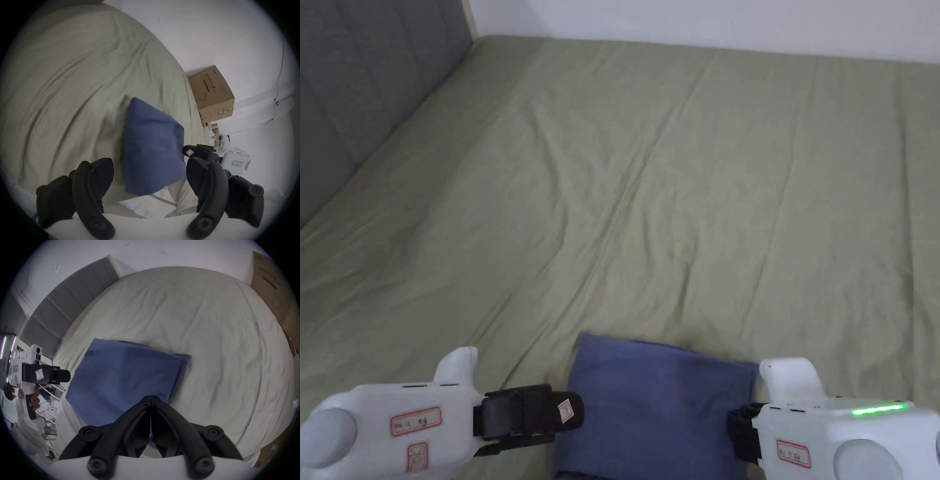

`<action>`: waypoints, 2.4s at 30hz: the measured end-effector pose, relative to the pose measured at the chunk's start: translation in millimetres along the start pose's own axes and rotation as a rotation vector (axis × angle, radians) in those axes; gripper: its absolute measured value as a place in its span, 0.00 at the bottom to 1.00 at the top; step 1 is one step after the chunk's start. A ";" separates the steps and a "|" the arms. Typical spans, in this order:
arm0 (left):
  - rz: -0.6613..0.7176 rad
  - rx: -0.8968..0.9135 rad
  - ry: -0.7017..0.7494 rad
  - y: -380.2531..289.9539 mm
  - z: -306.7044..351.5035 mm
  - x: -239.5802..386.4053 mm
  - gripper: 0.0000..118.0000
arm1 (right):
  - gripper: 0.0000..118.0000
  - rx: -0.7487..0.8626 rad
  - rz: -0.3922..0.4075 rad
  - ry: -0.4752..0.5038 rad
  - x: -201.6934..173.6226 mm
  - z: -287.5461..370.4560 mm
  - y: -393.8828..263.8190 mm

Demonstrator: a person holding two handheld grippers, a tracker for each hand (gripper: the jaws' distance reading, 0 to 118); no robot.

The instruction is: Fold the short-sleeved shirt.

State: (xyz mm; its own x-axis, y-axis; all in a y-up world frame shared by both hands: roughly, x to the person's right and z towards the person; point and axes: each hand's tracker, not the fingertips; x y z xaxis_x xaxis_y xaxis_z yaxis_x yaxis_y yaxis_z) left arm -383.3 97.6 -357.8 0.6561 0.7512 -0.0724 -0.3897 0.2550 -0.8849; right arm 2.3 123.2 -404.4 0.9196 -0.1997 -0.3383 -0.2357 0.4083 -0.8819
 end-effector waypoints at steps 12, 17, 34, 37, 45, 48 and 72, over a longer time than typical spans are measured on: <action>0.207 -0.161 -0.373 46.9 -84.8 -46.1 0.75 | 0.01 -0.029 -0.034 -0.014 3.3 -5.5 -1.9; 0.140 -0.192 -0.297 38.6 -97.0 -52.6 0.32 | 0.01 -0.037 -0.033 -0.026 1.3 -5.9 -0.4; -0.197 -0.177 0.371 163.2 87.4 -52.1 0.21 | 0.01 0.059 -0.057 0.005 -25.4 26.7 14.8; -0.265 -0.186 0.607 194.9 120.3 -64.8 0.21 | 0.01 0.057 -0.077 0.008 -25.7 26.6 10.9; -0.429 -0.084 0.958 208.3 138.7 -84.4 0.71 | 0.01 0.036 -0.138 0.010 -14.6 24.1 2.3; -0.358 -0.039 0.895 203.0 142.0 -88.3 0.93 | 0.01 0.038 -0.135 0.003 -6.3 24.0 0.4; -0.626 0.779 0.607 -30.5 49.5 230.1 0.00 | 0.01 0.495 -0.090 -0.103 10.0 137.4 -5.6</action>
State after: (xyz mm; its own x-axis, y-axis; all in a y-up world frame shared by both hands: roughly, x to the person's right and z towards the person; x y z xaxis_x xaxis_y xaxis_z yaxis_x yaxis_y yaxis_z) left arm -252.4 292.8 -324.7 0.9929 0.0016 -0.1186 -0.0419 0.9402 -0.3379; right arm 56.0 241.3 -357.7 0.9615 -0.1747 -0.2122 -0.0003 0.7714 -0.6364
